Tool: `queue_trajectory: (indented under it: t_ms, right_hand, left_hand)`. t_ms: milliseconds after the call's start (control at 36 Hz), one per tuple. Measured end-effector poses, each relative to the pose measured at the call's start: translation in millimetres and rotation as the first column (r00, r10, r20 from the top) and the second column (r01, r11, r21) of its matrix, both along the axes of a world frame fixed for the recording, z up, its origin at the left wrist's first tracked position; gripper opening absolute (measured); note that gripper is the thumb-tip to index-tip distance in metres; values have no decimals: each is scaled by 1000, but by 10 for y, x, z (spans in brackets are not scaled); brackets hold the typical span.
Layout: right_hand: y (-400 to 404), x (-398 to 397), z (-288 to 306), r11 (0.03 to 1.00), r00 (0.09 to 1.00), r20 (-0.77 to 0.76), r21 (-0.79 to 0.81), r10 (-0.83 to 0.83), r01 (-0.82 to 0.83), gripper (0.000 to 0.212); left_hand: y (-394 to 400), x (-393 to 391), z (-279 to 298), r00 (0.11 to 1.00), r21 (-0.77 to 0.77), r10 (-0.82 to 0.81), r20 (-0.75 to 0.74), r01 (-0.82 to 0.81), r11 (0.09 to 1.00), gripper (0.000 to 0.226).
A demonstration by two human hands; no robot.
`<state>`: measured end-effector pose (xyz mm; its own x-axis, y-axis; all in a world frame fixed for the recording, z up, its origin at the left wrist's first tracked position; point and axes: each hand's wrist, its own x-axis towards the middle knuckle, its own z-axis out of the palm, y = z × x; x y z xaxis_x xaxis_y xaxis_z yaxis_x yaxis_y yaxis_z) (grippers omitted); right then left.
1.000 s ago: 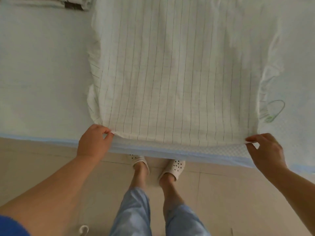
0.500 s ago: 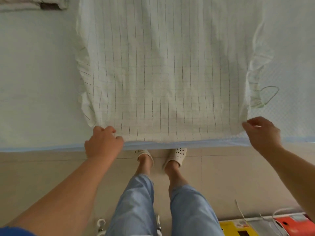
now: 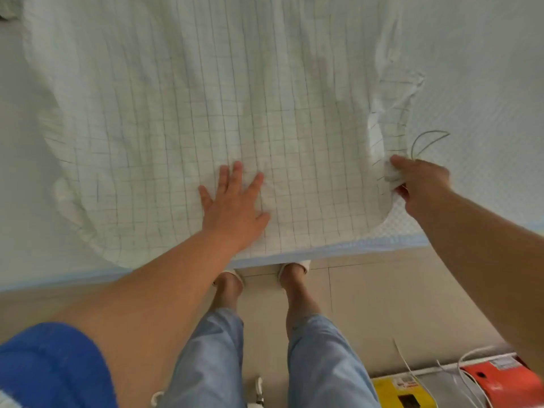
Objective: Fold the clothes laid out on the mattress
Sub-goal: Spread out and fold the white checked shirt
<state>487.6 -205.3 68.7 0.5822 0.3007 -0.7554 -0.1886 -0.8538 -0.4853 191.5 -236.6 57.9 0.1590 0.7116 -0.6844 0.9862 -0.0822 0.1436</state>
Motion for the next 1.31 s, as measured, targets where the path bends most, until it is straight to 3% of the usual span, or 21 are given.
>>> queue_trajectory:
  t_ms: [111, 222, 361, 417, 472, 556, 639, 694, 722, 806, 889, 972, 1028, 1083, 1167, 1250, 1306]
  right_hand:
    - [-158, 199, 34, 994, 990, 117, 78, -83, 74, 13]
    - [-408, 474, 57, 998, 960, 274, 36, -52, 44, 14]
    - [-439, 711, -17, 996, 976, 212, -78, 46, -30, 45]
    - [-363, 756, -13, 989, 956, 268, -113, 121, -94, 56]
    - [-284, 748, 30, 959, 878, 389, -157, 279, -236, 64]
    - [-208, 593, 149, 810, 622, 557, -173, 550, -561, 71]
    - [-179, 357, 145, 459, 279, 570, -200, 773, -866, 66]
    - [-189, 258, 50, 204, 64, 449, -268, 891, -942, 64]
    - [-187, 250, -7, 124, 0, 381, -302, 924, -945, 65]
    - [-146, 322, -89, 59, -65, 308, -376, 949, -925, 68]
    - [-97, 325, -18, 80, -56, 315, -402, 947, -912, 68]
    - [-91, 195, 105, 79, -71, 319, -434, 945, -897, 63]
    - [-85, 28, 194, 82, -74, 345, -417, 936, -905, 58]
    - [-79, -227, 273, 79, -67, 376, -360, 924, -929, 53]
    - [-73, -747, 372, 37, -73, 359, -290, 931, -956, 50]
    - [-65, -1390, 420, -14, -82, 303, -218, 950, -976, 49]
    - [-67, -1845, 423, -53, -104, 280, -182, 954, -982, 45]
  left_hand:
    - [-17, 102, -12, 998, -49, 33, -60, -36, 998, 84]
    - [38, 165, 49, 996, -74, 48, -82, -54, 996, 86]
    - [91, 271, 106, 990, -65, 67, -124, -75, 995, 87]
    - [92, 305, 143, 989, -43, 71, -128, -77, 996, 85]
    - [84, 339, 171, 991, 4, 67, -119, -67, 998, 84]
    - [72, 414, 156, 997, 66, 31, -77, -26, 997, 88]
    - [48, 453, 76, 986, -19, -97, -134, 96, 995, 100]
    - [24, 417, 21, 961, -83, -204, -188, 191, 978, 107]
    - [16, 380, 6, 951, -87, -237, -200, 224, 971, 105]
    - [-16, 214, 26, 936, -58, -290, -197, 284, 957, 87]
    - [-87, 11, 135, 962, -75, -241, -129, 232, 970, 92]
    - [-136, -219, 288, 998, -41, -61, 4, 61, 997, 91]
    - [-144, -417, 381, 986, 20, 154, 57, -156, 988, 81]
    - [-150, -665, 475, 914, 101, 394, 99, -403, 909, 66]
    - [-139, -1165, 580, 720, 259, 671, 180, -692, 673, 49]
    - [-138, -1737, 609, 584, 412, 785, 207, -780, 471, 42]
    - [-114, -2091, 584, 452, 415, 861, 234, -847, 332, 42]
